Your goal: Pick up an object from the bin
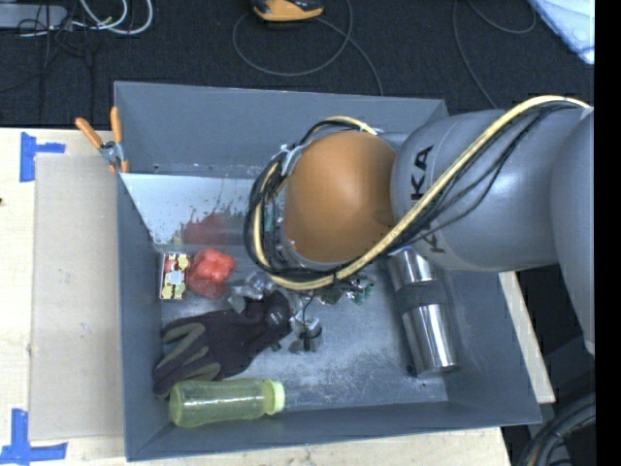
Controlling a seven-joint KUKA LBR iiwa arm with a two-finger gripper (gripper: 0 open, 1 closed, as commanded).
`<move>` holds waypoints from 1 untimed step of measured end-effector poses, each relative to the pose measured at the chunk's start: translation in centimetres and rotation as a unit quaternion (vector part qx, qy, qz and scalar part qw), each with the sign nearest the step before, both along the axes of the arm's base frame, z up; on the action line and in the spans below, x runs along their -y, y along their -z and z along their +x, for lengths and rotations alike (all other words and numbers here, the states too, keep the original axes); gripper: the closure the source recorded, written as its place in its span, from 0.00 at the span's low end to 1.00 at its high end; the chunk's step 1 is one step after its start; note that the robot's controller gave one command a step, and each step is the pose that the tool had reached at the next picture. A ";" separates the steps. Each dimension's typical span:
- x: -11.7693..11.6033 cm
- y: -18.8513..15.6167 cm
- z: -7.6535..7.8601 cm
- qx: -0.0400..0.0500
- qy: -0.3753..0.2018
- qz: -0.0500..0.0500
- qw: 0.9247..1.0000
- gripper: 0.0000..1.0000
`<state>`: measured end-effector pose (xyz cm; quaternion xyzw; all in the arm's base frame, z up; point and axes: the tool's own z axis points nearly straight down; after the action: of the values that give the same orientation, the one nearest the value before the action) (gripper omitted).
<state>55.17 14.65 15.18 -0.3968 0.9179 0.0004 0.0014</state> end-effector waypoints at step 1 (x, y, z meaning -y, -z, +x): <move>-1.7 1.6 0.5 0.003 -0.136 0.000 0.991 0.00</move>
Offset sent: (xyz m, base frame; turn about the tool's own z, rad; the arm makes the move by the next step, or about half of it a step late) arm 0.0160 0.0273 -0.0500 -0.4582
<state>55.65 16.34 13.58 -0.5183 0.8552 -0.0010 0.0040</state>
